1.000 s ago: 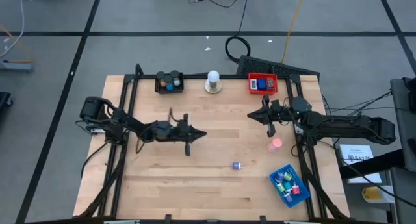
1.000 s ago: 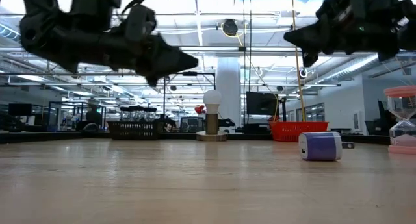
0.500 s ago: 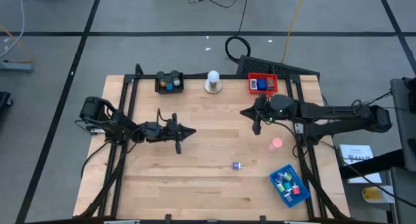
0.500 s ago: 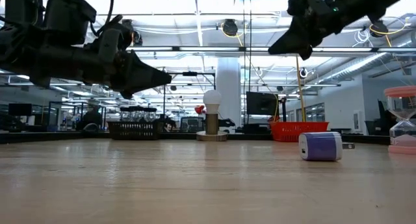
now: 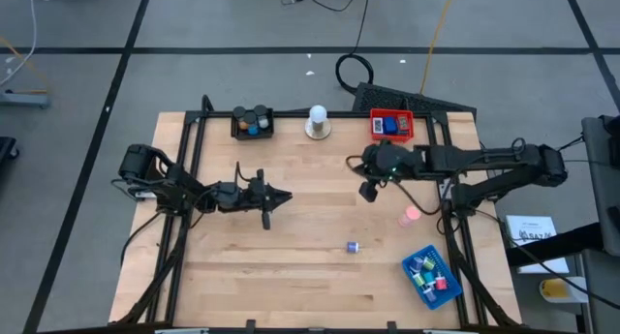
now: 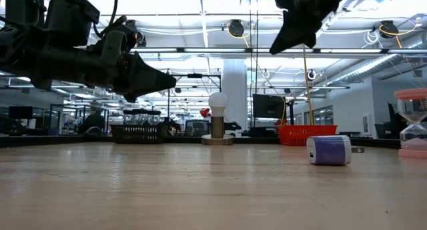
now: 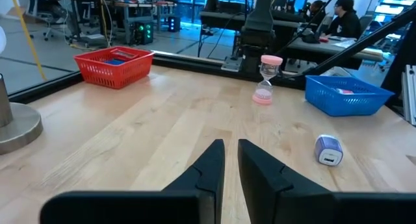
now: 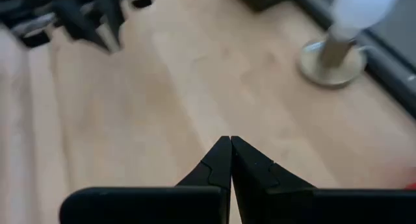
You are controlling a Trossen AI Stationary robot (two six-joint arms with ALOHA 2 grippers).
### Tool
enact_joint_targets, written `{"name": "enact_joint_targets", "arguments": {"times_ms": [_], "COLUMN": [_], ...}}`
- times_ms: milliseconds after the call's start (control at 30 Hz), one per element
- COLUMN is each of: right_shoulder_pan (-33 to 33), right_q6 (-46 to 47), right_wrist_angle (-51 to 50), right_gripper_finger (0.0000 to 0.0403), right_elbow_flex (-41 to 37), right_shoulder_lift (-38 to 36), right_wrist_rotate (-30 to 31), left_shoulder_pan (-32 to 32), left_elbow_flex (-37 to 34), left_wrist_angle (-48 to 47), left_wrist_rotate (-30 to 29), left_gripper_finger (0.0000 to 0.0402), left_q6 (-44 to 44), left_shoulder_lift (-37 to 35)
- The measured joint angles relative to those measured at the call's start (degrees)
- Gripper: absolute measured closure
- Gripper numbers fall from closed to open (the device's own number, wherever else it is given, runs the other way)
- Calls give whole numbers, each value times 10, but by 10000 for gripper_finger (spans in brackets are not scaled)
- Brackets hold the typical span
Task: Pick & Place Office items
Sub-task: Put the violet charger adapter into the blue bin
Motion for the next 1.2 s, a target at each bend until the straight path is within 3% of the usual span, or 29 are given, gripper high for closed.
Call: {"name": "enact_joint_targets", "arguments": {"times_ms": [367,600,767,867,1033,1200], "right_shoulder_pan": [82,108,123,136,169,210], "right_q6": [84,111,78,78,116,179], "right_wrist_angle": [-166,-193,-188,-192,-194,-185], "right_gripper_finger": [394,337,301,322,394,363], "right_elbow_flex": [113,123,123,123,123,125], "right_shoulder_lift": [124,170,203,221,253,290], "right_wrist_rotate": [-29,-65,-104,-105,-130,-150], "left_shoulder_pan": [0,0,0,0,0,0], "left_elbow_flex": [0,0,0,0,1,1], "left_wrist_angle": [0,0,-1,-1,-1,0], "left_wrist_rotate": [0,0,0,0,0,0], "left_gripper_finger": [350,350,350,350,350,350], "left_q6": [0,-1,0,0,0,0], "left_shoulder_lift": [0,0,0,0,0,0]}}
